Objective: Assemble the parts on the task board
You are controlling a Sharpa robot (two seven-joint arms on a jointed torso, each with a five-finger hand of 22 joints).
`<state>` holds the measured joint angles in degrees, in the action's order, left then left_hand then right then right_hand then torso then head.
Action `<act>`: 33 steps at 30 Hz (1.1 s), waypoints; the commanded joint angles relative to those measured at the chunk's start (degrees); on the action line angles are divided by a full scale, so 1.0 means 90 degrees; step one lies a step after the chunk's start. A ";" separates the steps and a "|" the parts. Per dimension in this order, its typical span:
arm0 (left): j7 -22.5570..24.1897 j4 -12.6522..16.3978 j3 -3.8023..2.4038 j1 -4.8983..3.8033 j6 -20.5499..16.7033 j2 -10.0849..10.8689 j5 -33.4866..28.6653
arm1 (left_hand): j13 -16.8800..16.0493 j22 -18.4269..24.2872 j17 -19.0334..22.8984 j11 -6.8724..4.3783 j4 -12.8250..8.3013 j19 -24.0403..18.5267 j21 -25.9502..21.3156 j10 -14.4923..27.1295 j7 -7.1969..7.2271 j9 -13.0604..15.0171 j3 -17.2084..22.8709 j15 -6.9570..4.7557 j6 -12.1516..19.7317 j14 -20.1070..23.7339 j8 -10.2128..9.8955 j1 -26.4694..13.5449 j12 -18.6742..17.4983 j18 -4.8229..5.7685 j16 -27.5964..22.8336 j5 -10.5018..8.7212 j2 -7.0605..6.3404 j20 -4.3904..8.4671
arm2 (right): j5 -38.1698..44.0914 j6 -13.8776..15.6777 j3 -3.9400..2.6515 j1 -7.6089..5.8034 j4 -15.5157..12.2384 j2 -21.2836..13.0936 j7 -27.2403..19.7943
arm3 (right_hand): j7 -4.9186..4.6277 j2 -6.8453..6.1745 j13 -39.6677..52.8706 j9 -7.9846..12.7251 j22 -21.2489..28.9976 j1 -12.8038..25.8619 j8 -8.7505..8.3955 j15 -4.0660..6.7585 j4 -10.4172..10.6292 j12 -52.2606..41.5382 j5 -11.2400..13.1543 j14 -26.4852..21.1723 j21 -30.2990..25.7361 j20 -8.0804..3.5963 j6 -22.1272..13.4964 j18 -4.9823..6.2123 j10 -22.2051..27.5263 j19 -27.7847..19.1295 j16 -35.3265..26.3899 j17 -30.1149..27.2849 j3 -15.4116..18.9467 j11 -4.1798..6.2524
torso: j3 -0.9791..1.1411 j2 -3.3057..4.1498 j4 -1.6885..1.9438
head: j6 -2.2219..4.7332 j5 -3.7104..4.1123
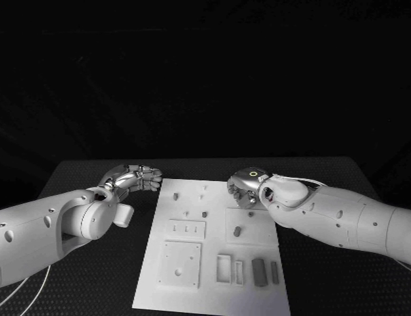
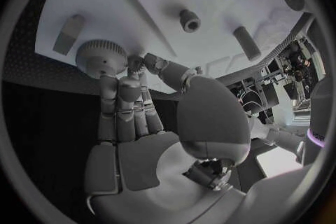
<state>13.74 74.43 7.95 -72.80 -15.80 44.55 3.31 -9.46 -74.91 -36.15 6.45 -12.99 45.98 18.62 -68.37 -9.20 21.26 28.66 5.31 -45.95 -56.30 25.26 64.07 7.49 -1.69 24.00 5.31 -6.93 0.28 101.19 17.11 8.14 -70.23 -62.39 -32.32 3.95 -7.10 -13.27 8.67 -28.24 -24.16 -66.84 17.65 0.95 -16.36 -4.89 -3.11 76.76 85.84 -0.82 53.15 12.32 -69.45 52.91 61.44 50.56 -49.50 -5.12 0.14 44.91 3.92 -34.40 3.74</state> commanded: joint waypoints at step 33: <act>0.0037 -0.0043 -0.0005 -0.0006 0.0091 -0.0040 0.0024 | -0.0029 -0.0148 -0.0013 0.0021 -0.0052 -0.0016 0.0039 0.0047 -0.0061 0.0018 0.0016 -0.0006 -0.0012 -0.0036 -0.0053 -0.0106 -0.0065 -0.0083 0.0028 0.0014 -0.0004 0.0027 | -0.1072 0.1081 0.0009 0.0028 -0.0074 0.0176 -0.0436 | -0.0084 -0.0008 0.0561 -0.0100 -0.0099 0.0162 0.0125 0.0308 0.0004 -0.0296 0.0036 -0.0102 0.0058 -0.0086 0.0196 0.0298 -0.0706 -0.0002 0.0132 -0.0150 0.0054 0.0275 | -0.0004 0.0022 0.0007 | 0.0022 -0.0004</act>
<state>13.69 74.00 7.95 -72.80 -15.77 44.39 3.32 -9.62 -74.93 -36.19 6.66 -13.14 45.98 18.62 -68.16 -9.41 21.35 28.80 5.31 -46.16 -56.30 25.02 63.62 7.26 -1.59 24.00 5.31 -6.94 0.28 95.53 25.09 8.21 -70.11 -63.18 -30.87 1.81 -7.61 -13.48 13.71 -29.20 -25.03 -65.81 18.91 2.80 -16.27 -7.92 -3.09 76.97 86.52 -1.37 55.16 11.95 -73.12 53.20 62.76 49.30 -49.38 -2.85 0.08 45.09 3.97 -34.22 3.69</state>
